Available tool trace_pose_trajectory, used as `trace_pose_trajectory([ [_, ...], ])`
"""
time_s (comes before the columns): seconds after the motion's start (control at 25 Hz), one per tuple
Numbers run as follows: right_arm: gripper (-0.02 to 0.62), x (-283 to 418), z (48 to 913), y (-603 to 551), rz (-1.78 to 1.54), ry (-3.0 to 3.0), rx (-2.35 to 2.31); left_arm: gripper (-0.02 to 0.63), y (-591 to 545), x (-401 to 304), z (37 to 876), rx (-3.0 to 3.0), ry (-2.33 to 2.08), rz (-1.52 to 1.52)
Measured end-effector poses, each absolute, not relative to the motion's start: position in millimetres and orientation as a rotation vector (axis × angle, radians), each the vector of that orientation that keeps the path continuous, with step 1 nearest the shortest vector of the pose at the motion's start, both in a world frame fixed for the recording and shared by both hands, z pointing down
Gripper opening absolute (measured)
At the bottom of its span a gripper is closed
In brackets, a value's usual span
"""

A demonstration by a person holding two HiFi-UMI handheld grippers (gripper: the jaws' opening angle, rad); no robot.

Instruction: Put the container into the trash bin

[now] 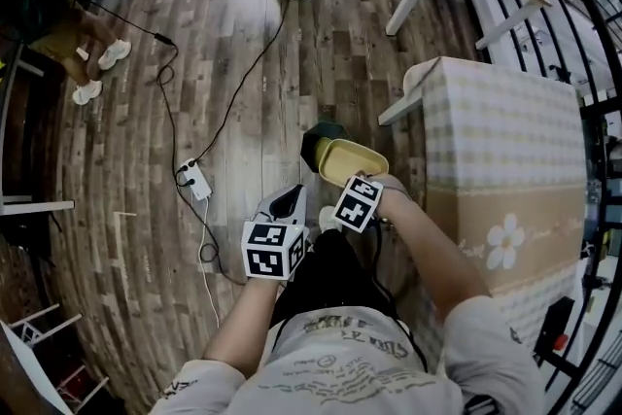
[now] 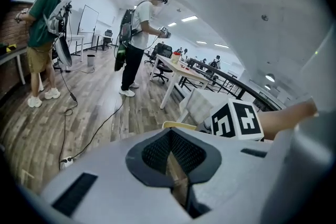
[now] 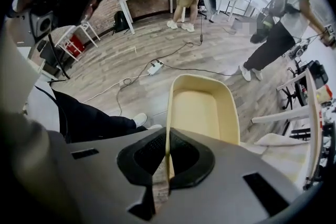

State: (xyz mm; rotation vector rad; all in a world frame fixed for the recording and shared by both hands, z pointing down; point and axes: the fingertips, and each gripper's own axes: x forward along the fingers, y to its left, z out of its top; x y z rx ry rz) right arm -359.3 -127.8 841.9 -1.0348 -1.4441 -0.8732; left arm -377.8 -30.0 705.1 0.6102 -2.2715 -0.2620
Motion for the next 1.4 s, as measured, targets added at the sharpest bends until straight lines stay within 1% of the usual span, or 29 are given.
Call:
trace_pose_trajectory([
  [0.36,0.008,-405,964,-126,-0.819,-1.390,-1.035,0.005,-20,-413,791,0.540,-2.201,-0.265],
  [0.76,0.009,-450,1076,-121,-0.766,-1.374,-0.986,0.005,-9,-431,860,0.519,-2.116,-0.228],
  [1.0,0.009,-469,1121,-118,-0.737,-1.368,-0.985,0.005,0,-433,901,0.488,-2.068,-0.215],
  [1.24,0.011,-473,1137,-113,-0.724,-1.405,-1.018,0.005,4,-426,917,0.480,-2.055,-0.217],
  [1.28,0.034,-474,1137,-111,-0.711,-1.420,-1.023,0.005,5,-426,917,0.476,-2.054,-0.219],
  [1.32,0.096,-475,1136,-110,-0.698,-1.430,-1.020,0.005,5,-425,917,0.474,-2.052,-0.219],
  [1.36,0.130,-475,1135,-111,-0.690,-1.439,-1.012,0.005,5,-425,916,0.473,-2.050,-0.219],
  [1.4,0.137,-476,1132,-112,-0.686,-1.452,-0.999,0.005,5,-424,915,0.473,-2.050,-0.218],
])
